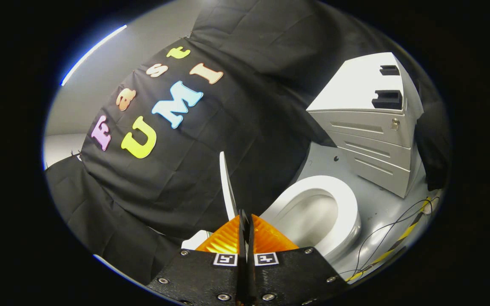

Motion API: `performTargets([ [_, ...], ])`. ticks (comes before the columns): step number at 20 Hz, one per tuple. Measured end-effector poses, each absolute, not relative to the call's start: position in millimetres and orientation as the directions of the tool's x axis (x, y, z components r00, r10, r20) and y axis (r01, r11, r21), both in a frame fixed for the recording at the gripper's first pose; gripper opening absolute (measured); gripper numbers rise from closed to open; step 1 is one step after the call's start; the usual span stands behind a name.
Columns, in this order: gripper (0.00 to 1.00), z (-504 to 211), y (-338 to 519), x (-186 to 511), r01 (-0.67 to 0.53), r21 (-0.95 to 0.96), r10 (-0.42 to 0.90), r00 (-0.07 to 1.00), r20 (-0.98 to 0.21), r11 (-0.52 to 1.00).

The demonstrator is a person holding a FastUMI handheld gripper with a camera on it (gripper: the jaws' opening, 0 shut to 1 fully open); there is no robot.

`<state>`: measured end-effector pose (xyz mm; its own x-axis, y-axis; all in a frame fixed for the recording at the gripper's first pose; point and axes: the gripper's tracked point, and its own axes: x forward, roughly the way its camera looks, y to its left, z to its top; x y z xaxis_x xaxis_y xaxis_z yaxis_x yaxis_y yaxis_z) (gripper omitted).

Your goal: Open the toilet lid.

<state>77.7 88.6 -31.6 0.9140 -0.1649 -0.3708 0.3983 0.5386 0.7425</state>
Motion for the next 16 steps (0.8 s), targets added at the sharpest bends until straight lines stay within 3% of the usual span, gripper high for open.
performTargets([
  [16,0.0,16,143,93,0.34,0.69,-0.146,0.934,-0.325,0.64],
])
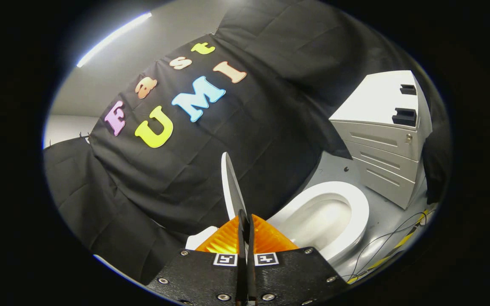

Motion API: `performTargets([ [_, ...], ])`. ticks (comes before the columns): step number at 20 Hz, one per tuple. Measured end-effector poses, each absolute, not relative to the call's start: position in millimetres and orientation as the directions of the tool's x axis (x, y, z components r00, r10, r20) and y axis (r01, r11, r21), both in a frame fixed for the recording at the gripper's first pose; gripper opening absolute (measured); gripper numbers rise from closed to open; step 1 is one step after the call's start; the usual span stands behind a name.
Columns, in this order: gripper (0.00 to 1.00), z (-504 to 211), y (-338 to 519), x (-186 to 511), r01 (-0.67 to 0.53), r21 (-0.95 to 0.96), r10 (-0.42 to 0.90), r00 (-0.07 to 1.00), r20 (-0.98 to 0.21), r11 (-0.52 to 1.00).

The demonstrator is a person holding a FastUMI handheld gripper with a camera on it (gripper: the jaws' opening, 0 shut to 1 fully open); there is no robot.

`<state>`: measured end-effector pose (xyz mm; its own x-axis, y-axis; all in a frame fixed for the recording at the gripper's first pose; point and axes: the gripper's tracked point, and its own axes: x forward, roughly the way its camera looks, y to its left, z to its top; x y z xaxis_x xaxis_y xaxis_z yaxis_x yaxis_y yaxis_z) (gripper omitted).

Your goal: Open the toilet lid.

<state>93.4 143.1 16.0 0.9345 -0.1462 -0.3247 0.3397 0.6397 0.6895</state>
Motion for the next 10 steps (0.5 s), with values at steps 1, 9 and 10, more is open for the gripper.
performTargets([
  [1,0.0,19,147,95,0.329,0.683,-0.141,0.938,-0.317,0.652],
  [9,0.0,37,177,103,0.278,0.643,-0.117,0.952,-0.282,0.714],
  [10,0.01,39,182,103,0.268,0.633,-0.114,0.955,-0.273,0.727],
])
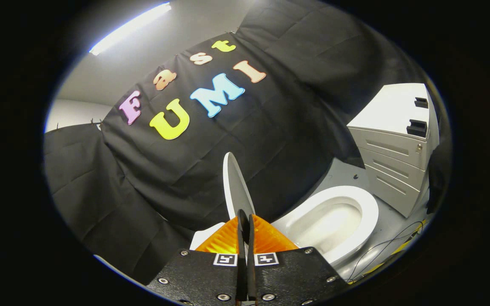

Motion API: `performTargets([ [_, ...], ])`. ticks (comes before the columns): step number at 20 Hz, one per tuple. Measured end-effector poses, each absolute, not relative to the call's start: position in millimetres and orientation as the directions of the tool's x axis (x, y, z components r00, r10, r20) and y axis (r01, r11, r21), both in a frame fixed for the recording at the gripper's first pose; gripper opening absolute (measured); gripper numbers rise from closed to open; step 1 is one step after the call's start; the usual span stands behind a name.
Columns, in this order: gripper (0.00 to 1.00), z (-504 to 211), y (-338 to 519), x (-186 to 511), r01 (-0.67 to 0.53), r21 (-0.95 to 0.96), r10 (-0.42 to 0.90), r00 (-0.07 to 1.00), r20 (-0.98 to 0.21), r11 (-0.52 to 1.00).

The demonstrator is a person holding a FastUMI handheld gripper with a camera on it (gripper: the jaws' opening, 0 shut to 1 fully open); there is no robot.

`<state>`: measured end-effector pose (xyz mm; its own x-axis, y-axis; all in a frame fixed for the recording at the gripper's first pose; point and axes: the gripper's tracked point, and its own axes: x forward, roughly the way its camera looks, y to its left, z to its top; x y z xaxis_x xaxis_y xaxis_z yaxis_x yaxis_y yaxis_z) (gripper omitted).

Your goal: Open the toilet lid.

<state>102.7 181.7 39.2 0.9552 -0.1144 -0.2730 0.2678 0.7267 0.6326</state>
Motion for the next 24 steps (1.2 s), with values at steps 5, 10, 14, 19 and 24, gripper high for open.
performTargets([
  [5,0.0,50,208,110,0.228,0.578,-0.089,0.962,-0.257,0.784],
  [10,0.0,57,228,113,0.186,0.567,-0.061,0.971,-0.232,0.803],
  [14,0.01,62,247,116,0.152,0.553,-0.035,0.976,-0.217,0.819],
  [19,0.01,66,265,123,0.134,0.529,-0.022,0.977,-0.213,0.838],
  [24,0.01,70,283,126,0.114,0.465,-0.02,0.979,-0.203,0.878],
])
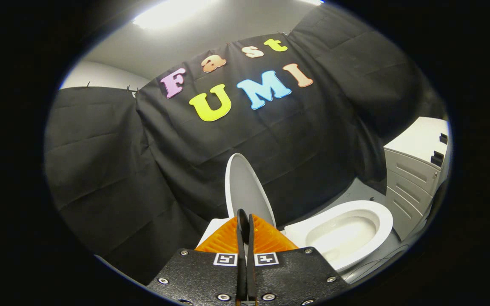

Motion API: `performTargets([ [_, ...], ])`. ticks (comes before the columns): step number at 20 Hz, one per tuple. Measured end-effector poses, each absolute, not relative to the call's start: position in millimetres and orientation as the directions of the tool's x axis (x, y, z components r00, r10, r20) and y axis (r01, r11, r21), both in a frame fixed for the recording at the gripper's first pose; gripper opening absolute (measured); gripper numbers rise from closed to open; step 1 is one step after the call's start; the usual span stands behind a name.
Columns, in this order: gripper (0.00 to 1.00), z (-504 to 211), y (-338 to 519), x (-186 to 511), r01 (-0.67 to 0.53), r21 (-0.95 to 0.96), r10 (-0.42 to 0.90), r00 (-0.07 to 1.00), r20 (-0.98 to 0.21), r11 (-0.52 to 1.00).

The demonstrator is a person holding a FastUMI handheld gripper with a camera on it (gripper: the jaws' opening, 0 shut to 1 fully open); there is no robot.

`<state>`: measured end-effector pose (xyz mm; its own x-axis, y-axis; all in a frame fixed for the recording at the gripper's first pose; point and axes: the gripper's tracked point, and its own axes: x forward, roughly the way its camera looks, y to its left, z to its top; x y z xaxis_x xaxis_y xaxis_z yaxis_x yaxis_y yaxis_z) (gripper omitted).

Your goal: Open the toilet lid.

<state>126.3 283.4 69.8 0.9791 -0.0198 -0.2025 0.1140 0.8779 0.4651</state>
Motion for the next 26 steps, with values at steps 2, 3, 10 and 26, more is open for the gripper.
performTargets([
  [2,0.0,69,293,128,0.106,0.452,-0.015,0.98,-0.201,0.886],
  [3,0.01,69,297,130,0.106,0.435,-0.019,0.98,-0.2,0.894],
  [10,0.01,71,327,134,0.074,0.347,-0.01,0.983,-0.182,0.935],
  [26,0.01,67,390,144,-0.04,0.294,0.1,0.977,-0.19,0.955],
])
